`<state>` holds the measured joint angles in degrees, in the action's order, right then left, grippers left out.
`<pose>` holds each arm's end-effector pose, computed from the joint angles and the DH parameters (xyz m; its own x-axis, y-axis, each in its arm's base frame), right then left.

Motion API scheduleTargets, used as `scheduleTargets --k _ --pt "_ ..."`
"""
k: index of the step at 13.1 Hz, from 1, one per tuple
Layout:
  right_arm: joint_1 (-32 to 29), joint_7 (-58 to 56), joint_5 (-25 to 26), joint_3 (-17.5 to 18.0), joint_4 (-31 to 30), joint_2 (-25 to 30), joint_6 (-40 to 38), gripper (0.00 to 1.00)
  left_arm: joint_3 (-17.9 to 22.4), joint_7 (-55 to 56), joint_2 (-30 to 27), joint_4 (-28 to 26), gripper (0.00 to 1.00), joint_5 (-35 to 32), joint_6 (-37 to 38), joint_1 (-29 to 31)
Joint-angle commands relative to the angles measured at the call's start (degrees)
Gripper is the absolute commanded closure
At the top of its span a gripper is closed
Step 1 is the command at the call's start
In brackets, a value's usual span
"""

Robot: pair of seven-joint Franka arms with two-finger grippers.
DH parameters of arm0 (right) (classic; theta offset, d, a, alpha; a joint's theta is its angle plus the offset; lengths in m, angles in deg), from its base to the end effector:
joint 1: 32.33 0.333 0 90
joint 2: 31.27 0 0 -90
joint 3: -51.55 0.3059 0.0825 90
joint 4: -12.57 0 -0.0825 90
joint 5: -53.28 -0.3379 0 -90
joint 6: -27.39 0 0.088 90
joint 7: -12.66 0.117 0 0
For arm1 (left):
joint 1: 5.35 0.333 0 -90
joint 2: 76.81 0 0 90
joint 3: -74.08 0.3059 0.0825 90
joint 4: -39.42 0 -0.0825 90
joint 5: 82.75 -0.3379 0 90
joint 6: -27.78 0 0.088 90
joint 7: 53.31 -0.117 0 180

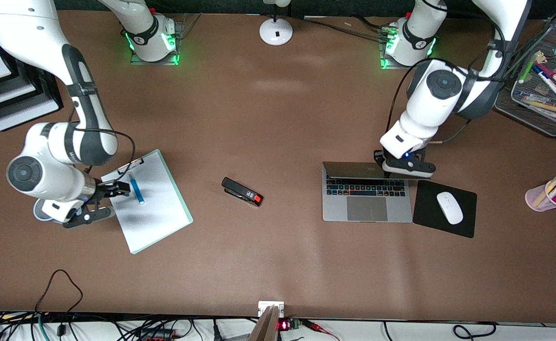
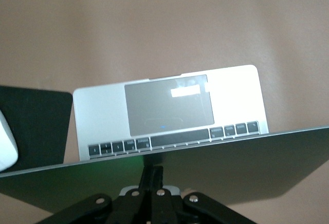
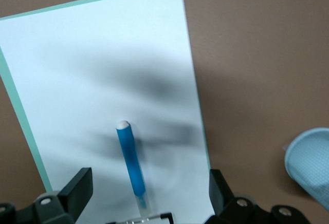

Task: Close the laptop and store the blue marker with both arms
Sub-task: 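Grasp the blue marker with the right gripper while the left gripper presses the lid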

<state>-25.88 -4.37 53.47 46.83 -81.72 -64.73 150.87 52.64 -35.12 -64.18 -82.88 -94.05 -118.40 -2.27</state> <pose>0.6338 0.0252 0.2789 0.9394 0.3326 -0.0838 0.3356 -0.9417 0.0245 0.5268 -0.1708 0.3438 0.9665 -0.1338 0.2192 -0.1386 -0.9903 0.0068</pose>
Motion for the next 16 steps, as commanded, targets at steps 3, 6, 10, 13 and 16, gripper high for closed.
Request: scheduleTargets --k 3,6,10,13,16 --pt "0.6 -2.7 -0.6 0.0 -0.5 -2.5 3.9 0.0 0.1 -0.3 8.4 8.9 1.0 -4.0 -0.2 0.7" --pt "1.0 -3.0 -0.5 0.0 -0.4 -3.6 4.1 0.03 0.1 -0.3 11.3 11.6 1.0 -4.3 -0.2 0.6" --pt "1.9 -3.0 -0.5 0.0 -0.3 -4.8 4.2 0.12 1.0 0.3 16.3 16.1 1.0 -6.5 -0.2 0.5" --pt "2.2 -3.0 -0.6 0.0 -0.2 -5.4 4.7 0.33 1.1 0.3 19.4 17.1 1.0 -6.5 -3.5 0.4" --pt "2.2 -3.0 -0.6 0.0 -0.1 -6.1 5.0 0.34 1.7 0.3 22.8 17.0 1.0 -6.6 -9.2 0.5"
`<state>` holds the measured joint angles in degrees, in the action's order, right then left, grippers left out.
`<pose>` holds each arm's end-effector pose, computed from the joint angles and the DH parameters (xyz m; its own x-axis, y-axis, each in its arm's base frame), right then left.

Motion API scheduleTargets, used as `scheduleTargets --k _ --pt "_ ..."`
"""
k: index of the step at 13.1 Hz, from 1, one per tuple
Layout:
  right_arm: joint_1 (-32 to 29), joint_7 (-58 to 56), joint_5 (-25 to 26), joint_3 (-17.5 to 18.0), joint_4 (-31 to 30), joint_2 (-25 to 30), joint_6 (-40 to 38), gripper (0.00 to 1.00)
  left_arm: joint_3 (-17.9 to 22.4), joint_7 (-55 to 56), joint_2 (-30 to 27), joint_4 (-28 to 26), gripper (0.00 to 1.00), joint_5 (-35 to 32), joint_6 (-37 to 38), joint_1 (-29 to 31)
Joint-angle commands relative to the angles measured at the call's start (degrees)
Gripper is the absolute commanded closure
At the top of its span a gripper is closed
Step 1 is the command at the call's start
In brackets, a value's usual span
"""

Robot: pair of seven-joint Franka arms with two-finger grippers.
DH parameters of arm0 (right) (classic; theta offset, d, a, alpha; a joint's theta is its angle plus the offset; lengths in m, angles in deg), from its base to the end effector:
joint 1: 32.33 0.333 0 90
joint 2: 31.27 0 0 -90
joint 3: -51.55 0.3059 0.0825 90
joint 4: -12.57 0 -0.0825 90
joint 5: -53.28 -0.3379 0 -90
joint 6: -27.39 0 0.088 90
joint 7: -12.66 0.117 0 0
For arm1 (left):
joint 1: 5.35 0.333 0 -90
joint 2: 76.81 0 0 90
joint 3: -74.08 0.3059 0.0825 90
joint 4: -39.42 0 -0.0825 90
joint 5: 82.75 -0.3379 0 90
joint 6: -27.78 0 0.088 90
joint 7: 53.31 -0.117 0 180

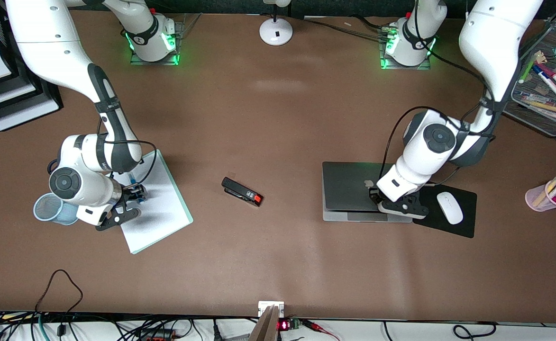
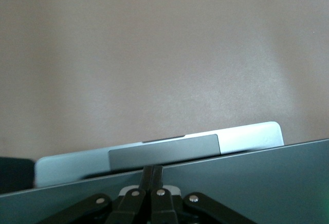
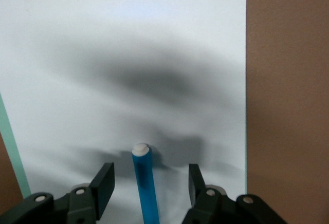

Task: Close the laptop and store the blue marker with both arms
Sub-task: 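Grasp the blue marker with the right gripper while the left gripper presses the lid, then push the laptop lid down shut with the left gripper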

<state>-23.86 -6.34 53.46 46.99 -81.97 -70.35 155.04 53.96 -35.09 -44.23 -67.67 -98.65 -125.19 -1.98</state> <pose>0.6321 0.0487 0.2207 0.9087 0.4016 -0.1139 0.4059 -0.9138 0.0162 0.6071 -0.1688 0.2681 0.9584 -0.1120 0.2625 -0.1385 -0.9868 0.0845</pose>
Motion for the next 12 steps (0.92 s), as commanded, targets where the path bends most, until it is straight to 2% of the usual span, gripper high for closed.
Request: scheduleTargets --k 1,3,7,12 --pt "0.2 -1.0 -0.6 -0.2 0.1 -0.6 1.3 0.37 0.9 0.2 3.5 1.9 1.0 -2.1 -3.6 -0.2" --pt "0.2 -1.0 -0.6 -0.2 0.1 -1.3 1.8 0.38 0.9 0.1 5.5 2.0 1.0 -2.2 -5.7 -0.1" --pt "0.3 -1.0 -0.6 -0.2 0.2 -1.6 2.3 0.48 1.0 0.0 9.7 3.6 1.0 -2.3 -6.0 -0.2" --pt "0.3 -1.0 -0.7 0.2 0.2 -1.8 2.3 0.55 1.1 0.0 10.6 4.3 1.0 -2.3 -6.1 0.0"
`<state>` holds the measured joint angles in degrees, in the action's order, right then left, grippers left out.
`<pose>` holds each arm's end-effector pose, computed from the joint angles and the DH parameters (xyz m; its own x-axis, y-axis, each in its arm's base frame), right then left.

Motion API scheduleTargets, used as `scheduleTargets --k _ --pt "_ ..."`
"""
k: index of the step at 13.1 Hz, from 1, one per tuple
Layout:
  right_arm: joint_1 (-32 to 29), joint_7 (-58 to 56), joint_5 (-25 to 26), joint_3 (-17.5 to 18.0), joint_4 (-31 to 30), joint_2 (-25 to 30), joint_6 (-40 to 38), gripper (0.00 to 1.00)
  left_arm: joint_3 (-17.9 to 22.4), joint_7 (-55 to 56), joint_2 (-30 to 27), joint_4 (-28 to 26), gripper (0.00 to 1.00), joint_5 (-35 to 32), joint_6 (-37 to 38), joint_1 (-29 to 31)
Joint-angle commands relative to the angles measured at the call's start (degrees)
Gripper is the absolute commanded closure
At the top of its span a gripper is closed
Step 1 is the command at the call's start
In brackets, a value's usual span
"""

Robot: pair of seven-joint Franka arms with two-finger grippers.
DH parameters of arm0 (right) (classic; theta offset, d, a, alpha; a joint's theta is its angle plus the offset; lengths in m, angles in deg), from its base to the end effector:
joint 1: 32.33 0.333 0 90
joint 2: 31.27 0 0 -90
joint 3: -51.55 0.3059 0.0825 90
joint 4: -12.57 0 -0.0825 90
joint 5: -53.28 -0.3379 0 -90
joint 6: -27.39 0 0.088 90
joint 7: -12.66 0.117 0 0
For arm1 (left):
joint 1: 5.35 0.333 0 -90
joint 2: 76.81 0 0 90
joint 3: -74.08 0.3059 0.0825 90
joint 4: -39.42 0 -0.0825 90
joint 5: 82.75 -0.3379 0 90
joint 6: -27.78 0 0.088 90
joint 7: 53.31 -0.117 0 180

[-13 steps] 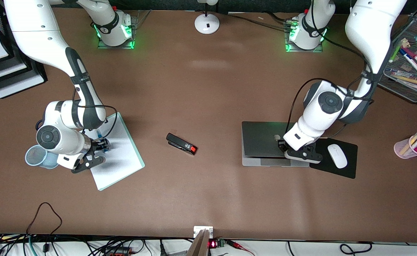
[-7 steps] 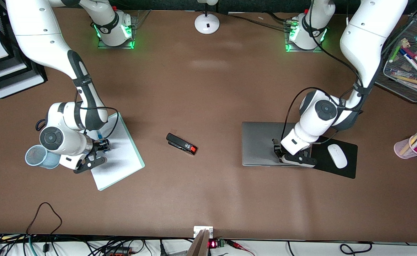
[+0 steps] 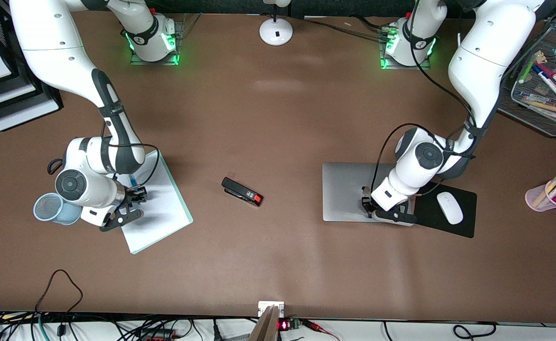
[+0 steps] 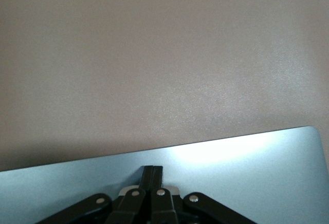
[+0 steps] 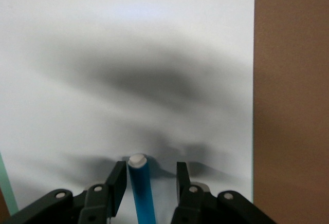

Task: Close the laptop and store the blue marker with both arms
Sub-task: 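Push the laptop lid down shut with the left gripper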

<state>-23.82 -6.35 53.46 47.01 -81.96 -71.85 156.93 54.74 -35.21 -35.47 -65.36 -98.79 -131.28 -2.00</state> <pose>0.6331 0.0494 0.2067 0.9083 0.4042 -0.1078 0.4084 -0.9126 0.0197 0.6151 -0.1657 0.2024 0.9646 -0.0816 0.2510 -0.1192 -0.9832 0.1384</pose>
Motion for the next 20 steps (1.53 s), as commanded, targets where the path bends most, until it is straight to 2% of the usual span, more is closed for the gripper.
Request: scheduleTargets --k 1,7,12,14,16,18,20 --pt "0.2 -0.9 -0.7 0.5 0.2 -0.4 0.5 0.56 0.3 0.1 1.6 1.9 1.0 -2.2 0.1 0.2" --pt "0.2 -0.9 -0.7 0.5 0.2 -0.5 0.3 0.61 0.1 0.1 -4.1 1.7 1.0 -2.2 4.0 0.6" --pt "0.2 -0.9 -0.8 0.5 0.2 -0.5 0.3 0.68 -0.9 -0.2 -11.4 2.2 1.0 -2.1 17.9 0.4" --pt "0.2 -0.9 -0.8 0.5 0.2 -0.5 0.0 0.71 -1.7 -0.4 -14.4 3.1 1.0 -1.5 25.7 0.5" --pt "0.2 -0.9 -0.7 0.5 0.2 -0.5 -0.1 0.73 -3.7 -1.7 -15.3 9.5 1.0 -1.3 39.0 0.4" --pt "0.2 -0.9 -0.7 0.5 0.3 -0.5 0.0 0.76 -5.4 -2.6 -15.2 18.1 1.0 -0.4 53.0 0.3" --pt "0.2 -0.9 -0.7 0.5 0.3 -0.5 0.0 0.77 -5.3 -5.3 -15.1 23.0 0.98 4.2 59.4 0.5"
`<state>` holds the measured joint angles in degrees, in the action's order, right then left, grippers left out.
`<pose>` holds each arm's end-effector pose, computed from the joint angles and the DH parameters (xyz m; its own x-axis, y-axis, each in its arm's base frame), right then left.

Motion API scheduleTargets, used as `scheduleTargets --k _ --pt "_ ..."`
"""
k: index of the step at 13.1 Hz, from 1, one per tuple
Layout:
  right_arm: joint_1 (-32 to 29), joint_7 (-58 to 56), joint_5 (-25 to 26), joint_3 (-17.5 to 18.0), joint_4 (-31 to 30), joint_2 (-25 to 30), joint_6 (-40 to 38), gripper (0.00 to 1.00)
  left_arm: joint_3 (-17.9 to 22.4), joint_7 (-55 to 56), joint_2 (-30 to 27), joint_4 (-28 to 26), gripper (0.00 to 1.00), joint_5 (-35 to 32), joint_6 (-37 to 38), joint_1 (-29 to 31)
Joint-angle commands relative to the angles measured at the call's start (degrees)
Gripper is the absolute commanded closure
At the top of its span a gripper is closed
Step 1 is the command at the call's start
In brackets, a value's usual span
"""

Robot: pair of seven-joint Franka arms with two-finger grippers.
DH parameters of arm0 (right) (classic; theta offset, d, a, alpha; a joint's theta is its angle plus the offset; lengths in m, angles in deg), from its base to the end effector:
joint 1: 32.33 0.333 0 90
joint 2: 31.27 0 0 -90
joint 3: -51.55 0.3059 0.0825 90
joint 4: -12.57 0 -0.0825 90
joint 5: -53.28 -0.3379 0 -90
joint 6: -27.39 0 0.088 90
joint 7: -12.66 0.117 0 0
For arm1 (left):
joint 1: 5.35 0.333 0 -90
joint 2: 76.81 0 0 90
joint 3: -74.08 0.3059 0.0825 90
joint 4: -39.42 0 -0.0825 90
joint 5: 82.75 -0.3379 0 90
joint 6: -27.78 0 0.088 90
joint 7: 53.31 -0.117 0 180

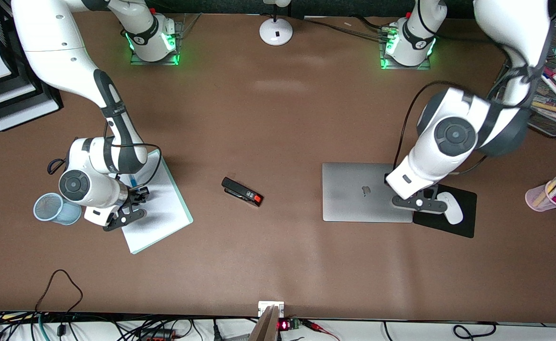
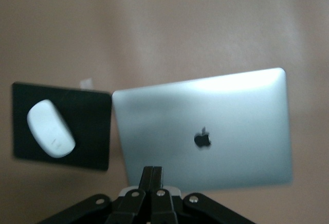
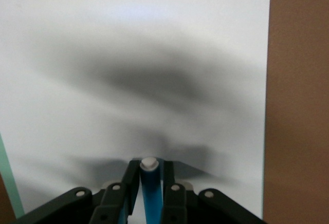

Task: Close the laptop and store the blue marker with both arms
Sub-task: 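Push the laptop lid down shut with the left gripper, then lift the marker with the right gripper while the left gripper withdraws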

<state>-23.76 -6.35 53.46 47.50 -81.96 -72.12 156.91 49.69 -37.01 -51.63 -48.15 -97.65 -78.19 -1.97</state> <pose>0.6320 0.0548 0.2034 0.9046 0.4115 -0.1111 0.4153 -0.9096 0.0129 0.5990 -0.1660 0.4127 0.9897 -0.1317 -0.0562 -0.1362 -0.9869 -0.0862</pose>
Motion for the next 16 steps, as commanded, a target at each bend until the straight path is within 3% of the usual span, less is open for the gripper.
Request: scheduleTargets --k 1,3,4,5,6,10,16 --pt "0.1 -0.9 -0.7 0.0 0.3 -0.2 0.0 0.79 0.0 -4.7 0.9 7.4 0.97 4.4 8.6 0.6" --pt "0.1 -1.0 -0.7 0.0 0.3 -0.3 0.0 0.81 0.0 -5.1 0.9 11.2 0.91 4.6 14.4 1.4" --pt "0.1 -1.0 -0.6 0.0 0.3 -0.3 0.0 0.82 0.0 -5.1 0.9 13.1 0.72 4.4 17.1 1.4" --pt "0.1 -1.0 -0.6 0.0 0.3 -0.3 0.0 0.84 0.0 -5.1 0.9 14.4 0.41 4.1 19.4 1.4" --pt "0.1 -1.0 -0.6 0.0 0.4 -0.3 0.0 0.85 0.0 -5.5 0.7 15.2 0.0 4.3 20.6 2.0" --pt "0.1 -1.1 -0.6 0.1 1.7 0.4 -0.1 0.9 -0.5 -5.3 -2.5 15.4 0.0 4.6 21.5 4.0" --pt "0.1 -2.5 -0.7 1.9 1.8 10.0 -4.0 0.96 0.1 -5.5 -6.7 15.7 0.0 5.1 25.3 4.4"
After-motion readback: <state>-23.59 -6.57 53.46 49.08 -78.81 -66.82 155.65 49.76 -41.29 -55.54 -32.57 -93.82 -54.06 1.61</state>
